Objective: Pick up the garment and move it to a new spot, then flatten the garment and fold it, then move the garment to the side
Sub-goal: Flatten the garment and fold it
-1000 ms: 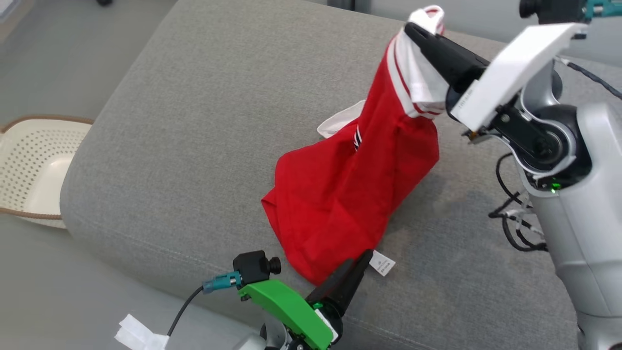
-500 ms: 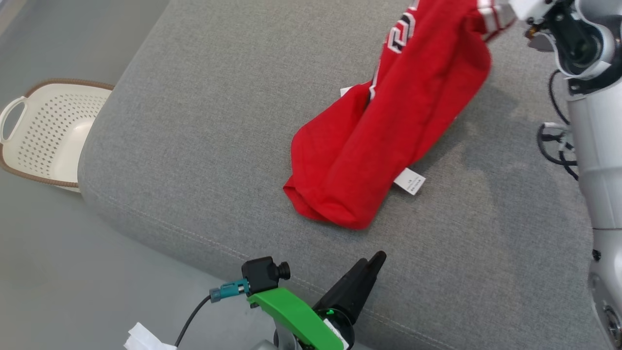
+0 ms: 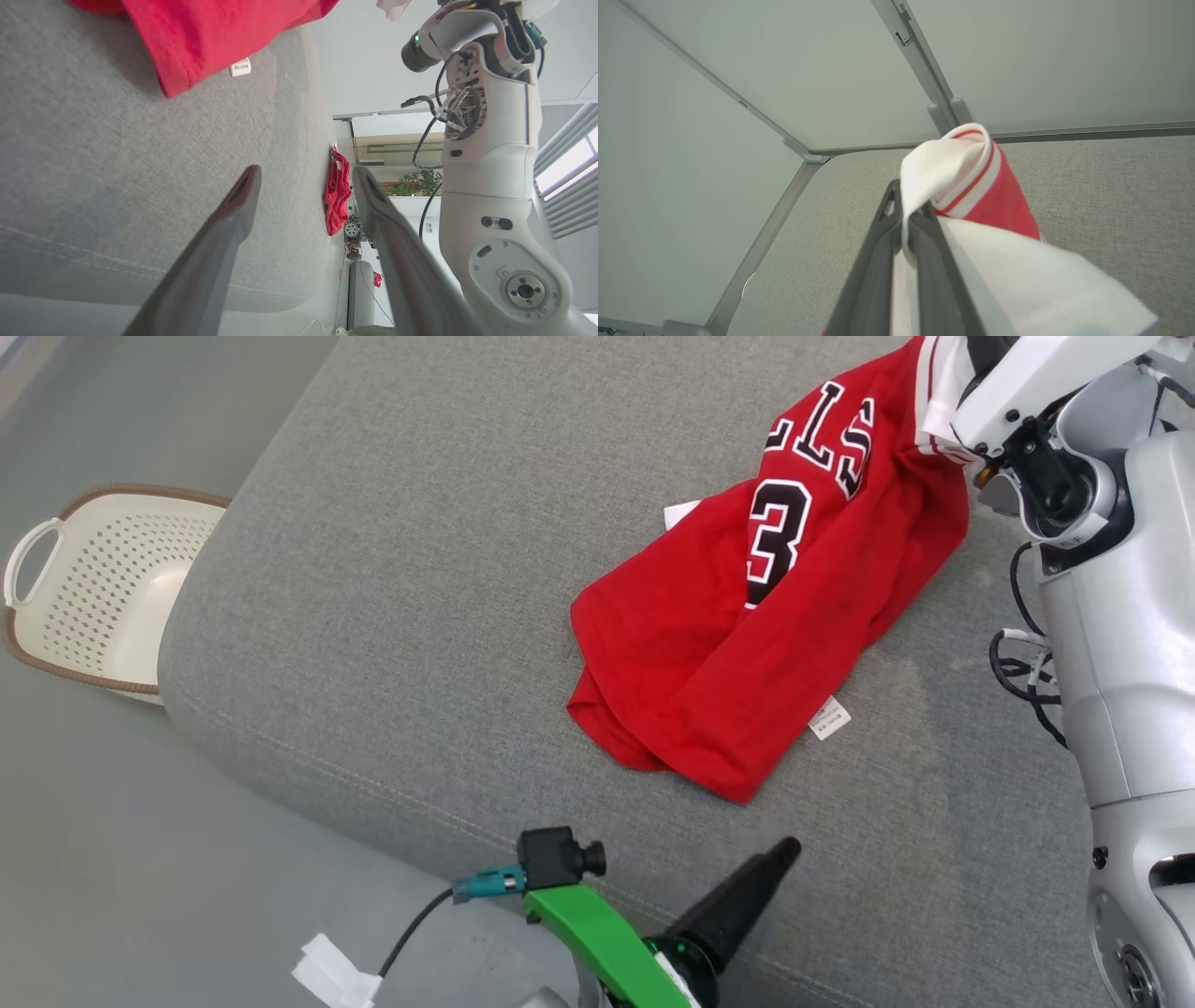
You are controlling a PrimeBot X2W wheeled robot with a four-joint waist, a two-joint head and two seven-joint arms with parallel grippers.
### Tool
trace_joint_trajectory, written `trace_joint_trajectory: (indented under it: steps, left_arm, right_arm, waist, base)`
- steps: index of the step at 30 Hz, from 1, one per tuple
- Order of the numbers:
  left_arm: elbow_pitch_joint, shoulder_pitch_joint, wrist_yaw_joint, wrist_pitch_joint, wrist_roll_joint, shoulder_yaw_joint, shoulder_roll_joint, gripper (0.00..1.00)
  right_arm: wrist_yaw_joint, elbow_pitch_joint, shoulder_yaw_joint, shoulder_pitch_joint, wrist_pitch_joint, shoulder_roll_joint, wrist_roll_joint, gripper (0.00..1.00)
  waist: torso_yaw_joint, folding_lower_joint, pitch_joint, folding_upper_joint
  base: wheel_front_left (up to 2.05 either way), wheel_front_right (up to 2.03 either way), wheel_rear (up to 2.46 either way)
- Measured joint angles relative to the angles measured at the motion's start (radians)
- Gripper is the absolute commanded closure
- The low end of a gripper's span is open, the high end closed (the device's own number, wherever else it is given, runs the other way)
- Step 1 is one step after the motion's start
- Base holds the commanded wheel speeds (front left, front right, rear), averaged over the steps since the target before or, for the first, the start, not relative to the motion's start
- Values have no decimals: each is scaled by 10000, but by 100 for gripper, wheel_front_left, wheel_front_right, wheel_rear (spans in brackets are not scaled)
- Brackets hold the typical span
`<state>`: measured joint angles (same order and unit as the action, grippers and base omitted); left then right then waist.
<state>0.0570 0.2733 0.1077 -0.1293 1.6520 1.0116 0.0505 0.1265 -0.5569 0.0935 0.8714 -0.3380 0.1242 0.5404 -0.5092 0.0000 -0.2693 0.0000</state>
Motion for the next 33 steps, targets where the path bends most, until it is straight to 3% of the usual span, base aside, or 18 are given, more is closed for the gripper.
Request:
trace_joint_trajectory:
  steps: [3, 5, 6, 10, 11, 12, 13, 14, 21, 33]
  left_arm:
    - [23, 12, 61, 276, 454, 431, -2, 0]
    - [167, 106, 63, 418, 663, 637, 0, 43]
    - [259, 158, 63, 420, 763, 690, -2, 51]
    - [349, 211, 71, 328, 1164, 568, 2, 60]
    - [347, 246, 77, 295, 1352, 527, 2, 58]
    - [391, 321, 79, 151, 1371, 470, -4, 45]
    - [548, 469, 79, -23, 1302, 364, -17, 18]
    - [790, 682, 79, -221, 1097, 247, -21, 0]
    - [2031, 1566, 79, -930, 362, -201, -29, 0]
    - [3218, 1792, -25, -915, 566, 633, -42, 0]
  right_arm:
    - [0, 4, -128, 1, 59, -65, 69, 100]
    - [0, 6, -305, 6, 119, -61, 98, 100]
    - [0, 12, -349, 8, 119, -65, 113, 100]
    - [0, 44, -221, 51, 119, -278, 151, 100]
    - [0, 71, -174, 72, 117, -341, 155, 100]
    - [0, 107, -159, 99, 117, -405, 188, 100]
    - [0, 161, -150, 124, 117, -433, 242, 100]
    - [0, 226, -144, 144, 117, -435, 261, 100]
    - [0, 451, -48, 218, 113, -416, 347, 100]
    - [0, 660, 31, 225, 71, -414, 445, 100]
  waist:
    - [125, 0, 54, 0]
    - [218, 0, 77, 0]
    - [268, 0, 83, 0]
    - [519, 0, 60, 0]
    - [597, 0, 45, 0]
    - [675, 0, 26, 0]
    - [754, 0, 3, 0]
    - [832, 0, -23, 0]
    - [1217, 0, -285, 0]
    - [1454, 0, -534, 0]
  base:
    - [0, 0, 0]
    - [0, 0, 0]
    - [0, 0, 0]
    - [0, 0, 0]
    - [0, 0, 0]
    - [0, 0, 0]
    - [0, 0, 0]
    - [0, 0, 0]
    - [0, 0, 0]
    - [0, 0, 0]
